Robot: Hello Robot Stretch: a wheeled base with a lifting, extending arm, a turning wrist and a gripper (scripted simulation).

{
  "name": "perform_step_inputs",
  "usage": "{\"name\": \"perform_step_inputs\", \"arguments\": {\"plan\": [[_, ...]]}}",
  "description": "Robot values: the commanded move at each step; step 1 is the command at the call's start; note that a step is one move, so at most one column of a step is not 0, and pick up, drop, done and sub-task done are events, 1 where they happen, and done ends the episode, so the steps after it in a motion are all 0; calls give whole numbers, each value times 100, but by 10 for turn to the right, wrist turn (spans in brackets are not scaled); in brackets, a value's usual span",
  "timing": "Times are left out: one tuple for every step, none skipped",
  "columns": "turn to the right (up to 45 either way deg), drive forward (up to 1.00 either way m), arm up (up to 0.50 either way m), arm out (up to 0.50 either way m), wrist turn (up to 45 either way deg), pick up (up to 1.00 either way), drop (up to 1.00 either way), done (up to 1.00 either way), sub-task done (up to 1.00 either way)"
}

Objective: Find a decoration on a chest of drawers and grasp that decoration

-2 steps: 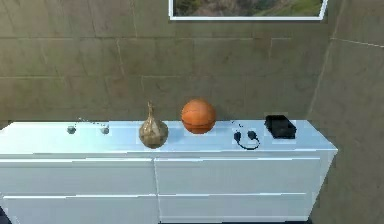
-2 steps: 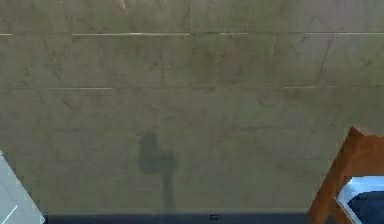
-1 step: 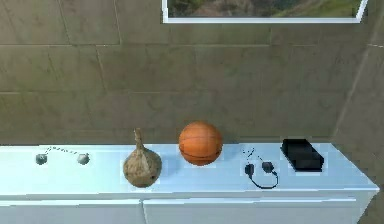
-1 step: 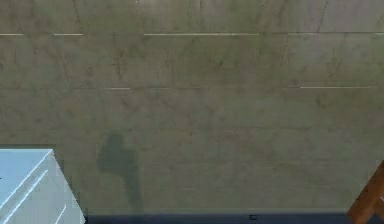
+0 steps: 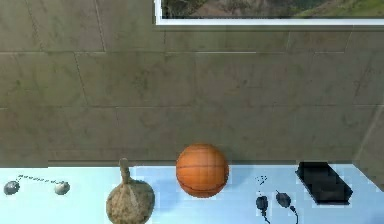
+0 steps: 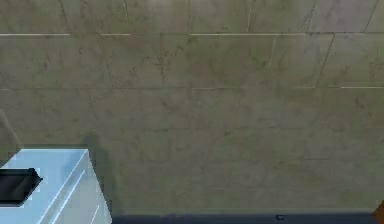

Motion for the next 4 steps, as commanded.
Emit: {"name": "perform_step_inputs", "arguments": {"plan": [[-450, 0, 0, 0, 0, 0, 0, 0, 0], [450, 0, 0, 0, 0, 0, 0, 0, 0], [450, 0, 0, 0, 0, 0, 0, 0, 0], [420, 0, 0, 0, 0, 0, 0, 0, 0]]}}
